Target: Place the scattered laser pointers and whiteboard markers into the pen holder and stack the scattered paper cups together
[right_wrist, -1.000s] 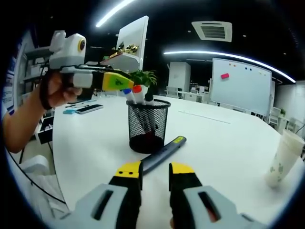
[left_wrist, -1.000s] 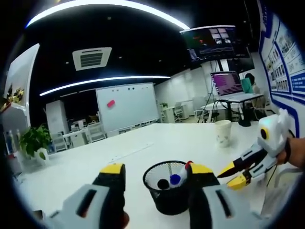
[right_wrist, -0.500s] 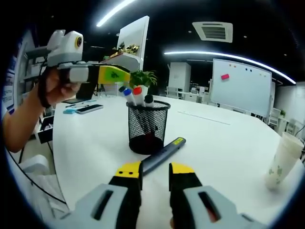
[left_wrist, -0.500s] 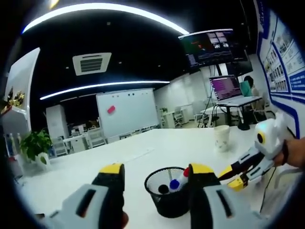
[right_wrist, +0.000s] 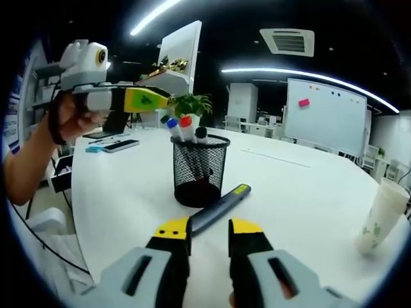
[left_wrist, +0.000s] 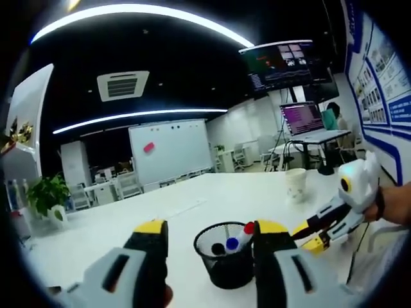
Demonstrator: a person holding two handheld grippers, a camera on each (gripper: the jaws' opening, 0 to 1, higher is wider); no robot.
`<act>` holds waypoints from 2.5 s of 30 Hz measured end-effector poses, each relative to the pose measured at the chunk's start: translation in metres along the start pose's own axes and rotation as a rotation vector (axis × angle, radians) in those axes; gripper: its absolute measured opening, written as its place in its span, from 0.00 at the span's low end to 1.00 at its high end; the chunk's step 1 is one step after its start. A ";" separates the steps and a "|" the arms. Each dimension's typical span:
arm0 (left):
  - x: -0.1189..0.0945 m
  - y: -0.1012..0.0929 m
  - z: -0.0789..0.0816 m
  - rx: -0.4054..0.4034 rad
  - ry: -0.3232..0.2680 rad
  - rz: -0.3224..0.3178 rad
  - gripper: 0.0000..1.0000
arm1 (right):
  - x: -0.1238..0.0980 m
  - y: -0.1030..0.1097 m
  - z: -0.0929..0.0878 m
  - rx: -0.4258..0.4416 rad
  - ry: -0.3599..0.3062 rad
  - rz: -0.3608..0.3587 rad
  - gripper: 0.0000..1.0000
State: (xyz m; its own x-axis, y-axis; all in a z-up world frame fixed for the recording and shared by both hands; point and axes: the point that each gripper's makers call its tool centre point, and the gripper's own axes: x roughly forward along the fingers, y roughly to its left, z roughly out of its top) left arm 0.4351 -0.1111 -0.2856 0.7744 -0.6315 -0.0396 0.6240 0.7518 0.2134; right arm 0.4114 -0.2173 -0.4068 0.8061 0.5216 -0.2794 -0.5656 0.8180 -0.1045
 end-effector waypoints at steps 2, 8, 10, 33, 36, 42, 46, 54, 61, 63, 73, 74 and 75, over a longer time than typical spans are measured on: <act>-0.001 0.000 -0.003 0.015 0.008 0.003 0.54 | 0.001 0.002 -0.002 0.000 0.002 0.001 0.23; -0.007 0.001 -0.005 0.009 0.009 0.002 0.54 | 0.001 0.003 -0.004 0.004 0.011 0.001 0.23; -0.009 0.002 -0.006 0.011 0.009 0.001 0.54 | 0.000 0.002 -0.004 0.005 0.011 0.001 0.23; -0.030 -0.013 -0.008 0.003 0.006 0.006 0.54 | 0.002 0.003 -0.007 0.005 0.020 0.002 0.24; -0.032 -0.015 -0.009 -0.004 0.004 0.011 0.54 | 0.002 0.004 -0.008 0.004 0.020 0.001 0.25; -0.036 -0.017 -0.012 -0.008 0.007 0.013 0.54 | 0.000 0.004 -0.007 0.006 0.021 -0.001 0.25; -0.039 -0.016 -0.012 -0.015 0.005 0.011 0.54 | 0.002 0.004 -0.009 0.005 0.024 0.002 0.25; -0.047 -0.015 -0.018 -0.028 0.010 0.006 0.53 | 0.002 0.003 -0.010 0.004 0.028 0.000 0.25; -0.053 -0.012 -0.025 -0.042 0.015 0.005 0.53 | 0.002 0.002 -0.012 0.007 0.031 -0.006 0.25; -0.055 -0.015 -0.027 -0.043 0.020 0.004 0.53 | 0.002 0.001 -0.011 0.007 0.030 -0.007 0.25; -0.063 -0.017 -0.033 -0.053 0.028 0.013 0.53 | 0.002 -0.004 -0.011 0.006 0.033 -0.014 0.26; -0.064 -0.018 -0.034 -0.054 0.029 0.014 0.53 | 0.003 -0.004 -0.011 0.006 0.034 -0.014 0.26; -0.065 -0.019 -0.034 -0.056 0.029 0.015 0.53 | 0.003 -0.005 -0.011 0.006 0.034 -0.015 0.26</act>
State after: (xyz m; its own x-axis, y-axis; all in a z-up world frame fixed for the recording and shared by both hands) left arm 0.3767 -0.0775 -0.3201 0.7858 -0.6151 -0.0651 0.6166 0.7709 0.1596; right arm 0.4144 -0.2225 -0.4179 0.8078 0.5011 -0.3105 -0.5526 0.8271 -0.1028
